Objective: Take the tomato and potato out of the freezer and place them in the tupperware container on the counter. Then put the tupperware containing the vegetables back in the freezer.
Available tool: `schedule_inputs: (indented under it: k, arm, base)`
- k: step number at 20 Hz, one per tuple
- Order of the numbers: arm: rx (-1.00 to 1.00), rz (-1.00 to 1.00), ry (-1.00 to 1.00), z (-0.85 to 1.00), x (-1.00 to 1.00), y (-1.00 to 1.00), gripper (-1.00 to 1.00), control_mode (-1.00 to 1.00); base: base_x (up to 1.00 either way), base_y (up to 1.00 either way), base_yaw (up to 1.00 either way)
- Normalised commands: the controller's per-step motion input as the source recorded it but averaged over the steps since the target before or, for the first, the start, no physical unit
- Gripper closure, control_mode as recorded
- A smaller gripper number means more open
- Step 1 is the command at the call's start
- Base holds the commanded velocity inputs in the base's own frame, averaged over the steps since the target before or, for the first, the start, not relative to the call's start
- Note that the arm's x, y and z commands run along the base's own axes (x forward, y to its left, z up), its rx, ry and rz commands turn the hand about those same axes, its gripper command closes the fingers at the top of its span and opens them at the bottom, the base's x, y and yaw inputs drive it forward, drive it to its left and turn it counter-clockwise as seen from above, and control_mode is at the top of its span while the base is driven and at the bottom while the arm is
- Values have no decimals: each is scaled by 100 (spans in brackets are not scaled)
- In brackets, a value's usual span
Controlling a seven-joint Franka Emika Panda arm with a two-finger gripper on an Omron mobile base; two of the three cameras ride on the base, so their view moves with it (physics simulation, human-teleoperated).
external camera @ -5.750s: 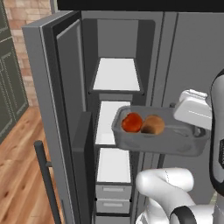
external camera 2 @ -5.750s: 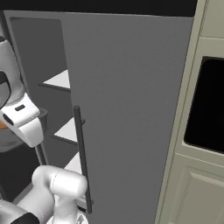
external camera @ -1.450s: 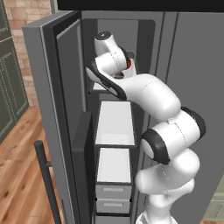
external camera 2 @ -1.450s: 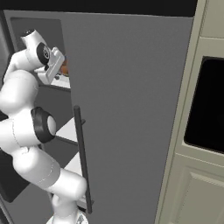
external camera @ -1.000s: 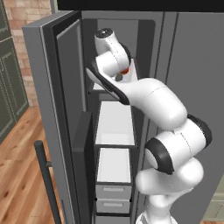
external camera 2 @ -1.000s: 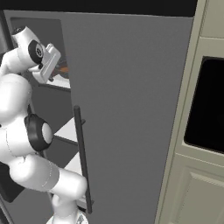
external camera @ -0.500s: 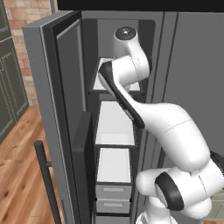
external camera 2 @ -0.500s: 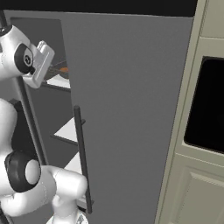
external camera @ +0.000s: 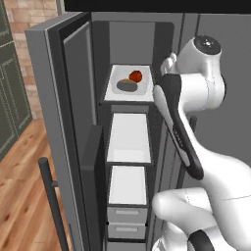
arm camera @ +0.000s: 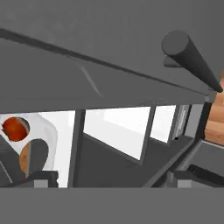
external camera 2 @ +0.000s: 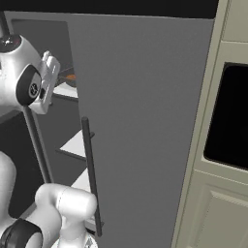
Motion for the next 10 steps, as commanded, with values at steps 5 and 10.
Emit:
schedule_inputs:
  k: [5,10]
  arm:
    - [-5,18,0,5,-100,-37,-100,-100]
    - [-21,18,0,0,-95,-58,-100,-100]
  base:
    - [0,0,0]
    - [0,0,0]
